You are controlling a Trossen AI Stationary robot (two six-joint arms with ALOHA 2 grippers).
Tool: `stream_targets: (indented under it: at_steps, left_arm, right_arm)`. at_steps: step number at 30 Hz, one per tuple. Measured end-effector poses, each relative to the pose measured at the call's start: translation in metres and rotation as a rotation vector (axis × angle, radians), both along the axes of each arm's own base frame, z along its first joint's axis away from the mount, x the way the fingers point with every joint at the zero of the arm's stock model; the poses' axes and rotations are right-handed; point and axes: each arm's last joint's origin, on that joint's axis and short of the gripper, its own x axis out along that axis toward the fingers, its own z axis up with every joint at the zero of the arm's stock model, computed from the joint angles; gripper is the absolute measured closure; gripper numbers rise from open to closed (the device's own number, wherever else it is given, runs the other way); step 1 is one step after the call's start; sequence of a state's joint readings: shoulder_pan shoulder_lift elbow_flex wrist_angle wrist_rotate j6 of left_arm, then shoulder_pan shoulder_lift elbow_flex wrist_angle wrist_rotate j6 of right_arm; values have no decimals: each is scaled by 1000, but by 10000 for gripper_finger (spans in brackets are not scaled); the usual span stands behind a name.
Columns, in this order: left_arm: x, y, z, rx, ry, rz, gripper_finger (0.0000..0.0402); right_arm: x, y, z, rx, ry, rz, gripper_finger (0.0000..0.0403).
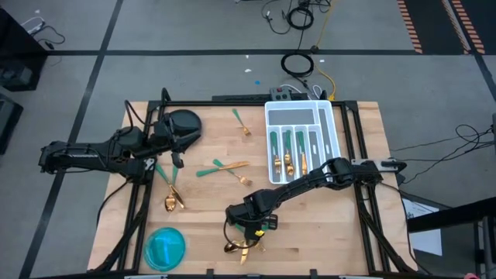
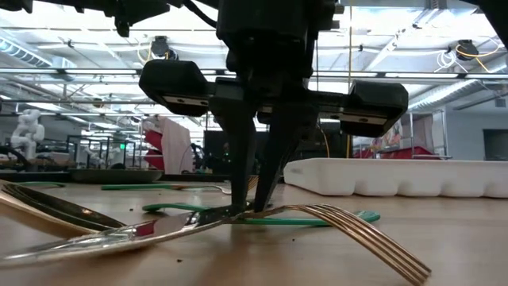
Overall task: Sort silverware
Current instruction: Put the green knife into the white silverware organizer
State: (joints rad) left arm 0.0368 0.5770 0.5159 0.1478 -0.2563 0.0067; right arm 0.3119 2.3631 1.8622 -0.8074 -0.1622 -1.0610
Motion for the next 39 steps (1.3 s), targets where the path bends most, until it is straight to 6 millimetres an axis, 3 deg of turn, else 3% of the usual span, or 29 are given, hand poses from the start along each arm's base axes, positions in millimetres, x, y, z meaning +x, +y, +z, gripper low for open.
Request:
stream_targets:
  at_steps: [20,39]
  left_arm:
    - [0,0,0,-2,0,10,285]
    - [-1,1,1,-34,-20,50,285]
  right_arm:
    - [-4,-2,2,-6,45,-67,402]
    - [-5,-7,44,-12,76,-116,402]
